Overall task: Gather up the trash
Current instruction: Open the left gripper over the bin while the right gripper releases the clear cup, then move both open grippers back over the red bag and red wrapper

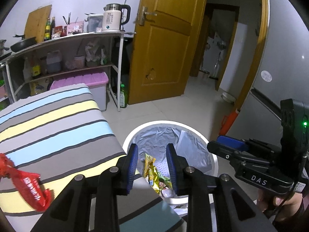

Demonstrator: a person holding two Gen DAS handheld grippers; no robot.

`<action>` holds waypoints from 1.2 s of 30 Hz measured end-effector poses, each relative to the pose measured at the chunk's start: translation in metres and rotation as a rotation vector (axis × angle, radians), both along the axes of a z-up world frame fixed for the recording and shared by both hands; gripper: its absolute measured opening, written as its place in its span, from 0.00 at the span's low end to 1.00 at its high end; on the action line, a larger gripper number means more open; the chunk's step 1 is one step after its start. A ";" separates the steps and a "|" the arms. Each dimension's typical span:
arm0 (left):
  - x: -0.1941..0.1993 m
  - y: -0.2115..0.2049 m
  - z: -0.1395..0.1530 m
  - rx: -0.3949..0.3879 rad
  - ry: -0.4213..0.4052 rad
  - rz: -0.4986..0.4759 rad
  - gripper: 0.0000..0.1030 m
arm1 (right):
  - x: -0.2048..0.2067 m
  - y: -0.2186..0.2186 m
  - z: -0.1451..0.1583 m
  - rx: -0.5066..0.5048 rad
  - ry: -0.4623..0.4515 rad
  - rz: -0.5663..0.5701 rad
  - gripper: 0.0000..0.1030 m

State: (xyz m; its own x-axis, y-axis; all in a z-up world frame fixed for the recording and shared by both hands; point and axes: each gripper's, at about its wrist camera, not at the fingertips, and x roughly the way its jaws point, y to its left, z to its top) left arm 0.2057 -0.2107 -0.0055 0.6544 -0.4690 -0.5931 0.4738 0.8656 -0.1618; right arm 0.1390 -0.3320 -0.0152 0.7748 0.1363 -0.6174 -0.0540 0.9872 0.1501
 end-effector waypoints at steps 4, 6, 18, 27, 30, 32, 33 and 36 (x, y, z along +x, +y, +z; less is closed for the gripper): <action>-0.014 0.015 0.011 -0.011 -0.030 0.018 0.29 | -0.009 0.015 0.013 -0.020 -0.029 0.028 0.36; -0.020 0.023 0.016 -0.016 -0.041 0.029 0.29 | -0.013 0.023 0.019 -0.028 -0.043 0.044 0.36; -0.055 0.086 0.033 -0.030 -0.082 0.139 0.29 | -0.034 0.080 0.039 -0.072 -0.105 0.177 0.36; -0.072 0.126 0.040 -0.034 -0.098 0.217 0.29 | -0.043 0.113 0.043 -0.078 -0.124 0.255 0.36; -0.078 0.136 0.040 -0.033 -0.102 0.237 0.29 | -0.044 0.121 0.043 -0.078 -0.124 0.274 0.36; -0.081 0.142 0.040 -0.032 -0.104 0.250 0.29 | -0.045 0.126 0.042 -0.077 -0.124 0.285 0.36; -0.082 0.144 0.041 -0.031 -0.105 0.255 0.29 | -0.046 0.127 0.041 -0.077 -0.124 0.292 0.36; -0.085 0.152 0.042 -0.028 -0.109 0.270 0.29 | -0.047 0.134 0.041 -0.078 -0.123 0.310 0.36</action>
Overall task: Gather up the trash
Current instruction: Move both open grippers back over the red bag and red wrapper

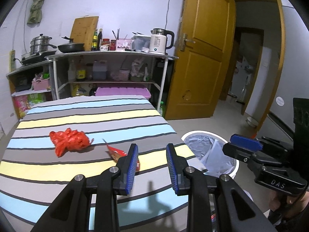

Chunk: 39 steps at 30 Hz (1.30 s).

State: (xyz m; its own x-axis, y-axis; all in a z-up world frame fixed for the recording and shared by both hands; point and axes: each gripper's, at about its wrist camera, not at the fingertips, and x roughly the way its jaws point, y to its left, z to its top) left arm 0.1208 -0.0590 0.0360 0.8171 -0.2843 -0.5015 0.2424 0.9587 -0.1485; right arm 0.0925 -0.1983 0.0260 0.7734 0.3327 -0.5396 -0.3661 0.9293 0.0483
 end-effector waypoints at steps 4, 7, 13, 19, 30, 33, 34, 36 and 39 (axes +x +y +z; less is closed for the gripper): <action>-0.006 0.009 0.001 0.005 -0.005 0.021 0.29 | 0.001 0.007 0.000 0.001 0.000 0.022 0.36; -0.008 0.016 0.001 0.007 -0.007 0.037 0.29 | 0.002 0.013 -0.001 0.000 0.002 0.033 0.36; -0.010 0.033 -0.002 0.010 -0.002 0.074 0.29 | 0.005 0.028 -0.002 -0.002 0.008 0.069 0.36; -0.009 0.057 -0.012 0.009 0.018 0.125 0.29 | 0.015 0.046 -0.009 -0.009 0.029 0.116 0.36; 0.003 0.096 -0.024 0.006 0.046 0.198 0.29 | 0.036 0.078 -0.026 -0.023 0.069 0.188 0.39; 0.008 0.104 -0.027 0.007 0.052 0.217 0.29 | 0.043 0.088 -0.031 -0.033 0.080 0.210 0.39; 0.010 0.107 -0.028 0.008 0.054 0.223 0.29 | 0.046 0.091 -0.033 -0.037 0.084 0.219 0.39; 0.015 0.112 -0.030 0.011 0.059 0.232 0.29 | 0.053 0.096 -0.037 -0.047 0.092 0.231 0.40; 0.023 0.120 -0.032 0.015 0.065 0.241 0.31 | 0.064 0.103 -0.045 -0.059 0.109 0.242 0.40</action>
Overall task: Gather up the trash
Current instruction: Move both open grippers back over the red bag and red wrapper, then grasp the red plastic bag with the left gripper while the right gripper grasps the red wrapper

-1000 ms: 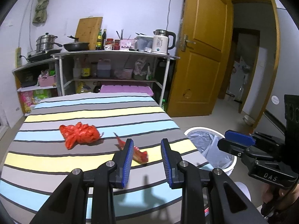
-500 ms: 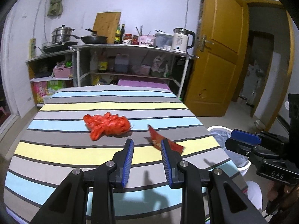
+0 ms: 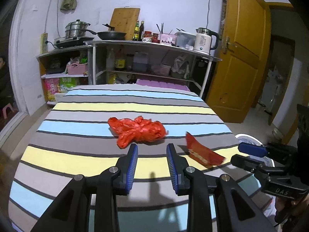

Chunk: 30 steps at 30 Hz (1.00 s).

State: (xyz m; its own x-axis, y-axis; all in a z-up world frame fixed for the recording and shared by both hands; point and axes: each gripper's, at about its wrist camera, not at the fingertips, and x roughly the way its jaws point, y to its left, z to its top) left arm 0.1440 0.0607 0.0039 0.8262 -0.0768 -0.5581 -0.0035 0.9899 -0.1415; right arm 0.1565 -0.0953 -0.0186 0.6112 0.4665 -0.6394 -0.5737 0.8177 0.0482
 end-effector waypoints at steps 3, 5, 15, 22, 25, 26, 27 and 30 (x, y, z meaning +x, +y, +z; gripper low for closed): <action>0.010 0.007 -0.001 0.012 0.004 0.004 0.34 | 0.011 0.004 -0.008 -0.015 0.018 0.001 0.40; 0.017 0.012 -0.003 0.018 0.010 0.005 0.35 | 0.018 0.007 -0.014 -0.026 0.033 -0.002 0.40; 0.063 0.024 -0.018 0.039 0.044 -0.008 0.46 | 0.039 0.019 -0.034 -0.076 0.078 0.008 0.40; 0.102 0.033 -0.030 0.047 0.080 -0.017 0.46 | 0.051 0.016 -0.040 -0.064 0.116 0.000 0.39; 0.113 0.037 -0.040 0.037 0.122 -0.015 0.48 | 0.055 0.015 -0.041 -0.051 0.130 -0.004 0.20; 0.112 0.038 -0.042 0.026 0.125 -0.018 0.51 | 0.055 0.014 -0.041 -0.048 0.131 -0.006 0.17; 0.110 0.038 -0.043 0.018 0.128 -0.025 0.52 | 0.056 0.013 -0.041 -0.046 0.132 -0.006 0.13; 0.104 0.033 -0.049 0.041 0.141 -0.046 0.52 | 0.056 0.014 -0.041 -0.042 0.133 0.002 0.09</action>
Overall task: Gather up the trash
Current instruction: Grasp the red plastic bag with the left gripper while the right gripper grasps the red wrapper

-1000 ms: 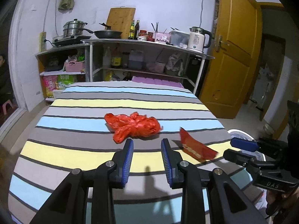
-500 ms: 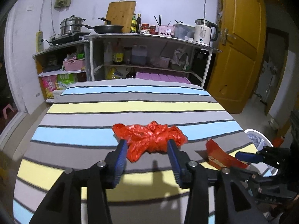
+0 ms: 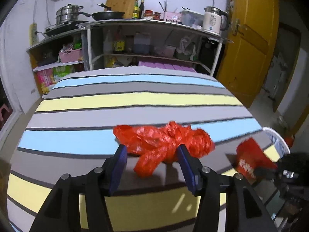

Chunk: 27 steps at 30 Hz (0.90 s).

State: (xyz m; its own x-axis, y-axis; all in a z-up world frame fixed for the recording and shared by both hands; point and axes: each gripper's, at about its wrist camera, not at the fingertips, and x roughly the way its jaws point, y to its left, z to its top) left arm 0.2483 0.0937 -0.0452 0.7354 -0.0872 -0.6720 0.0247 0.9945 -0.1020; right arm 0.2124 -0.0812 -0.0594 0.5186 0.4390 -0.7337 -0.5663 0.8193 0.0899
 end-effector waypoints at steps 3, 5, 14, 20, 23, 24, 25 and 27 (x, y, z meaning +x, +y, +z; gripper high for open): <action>0.000 -0.005 -0.006 0.017 0.021 -0.016 0.52 | -0.001 0.001 0.000 0.002 -0.003 0.005 0.08; 0.001 -0.007 -0.005 0.022 0.015 -0.023 0.47 | -0.002 0.001 0.000 0.008 -0.001 0.003 0.08; 0.007 -0.013 -0.012 0.056 0.065 -0.036 0.15 | -0.007 -0.002 0.001 0.021 -0.008 -0.004 0.07; 0.001 -0.026 -0.010 0.082 0.048 -0.047 0.07 | -0.008 -0.007 0.005 0.035 -0.017 -0.019 0.06; -0.007 -0.034 -0.006 0.071 0.029 -0.052 0.06 | -0.012 -0.011 0.011 0.040 -0.035 -0.033 0.05; -0.011 -0.037 -0.005 0.067 0.021 -0.055 0.06 | -0.014 -0.011 0.014 0.041 -0.040 -0.037 0.05; -0.015 -0.041 -0.003 0.062 0.011 -0.057 0.06 | -0.016 -0.013 0.016 0.042 -0.048 -0.043 0.05; -0.023 -0.046 0.003 0.046 -0.008 -0.060 0.06 | -0.019 -0.017 0.021 0.044 -0.062 -0.052 0.04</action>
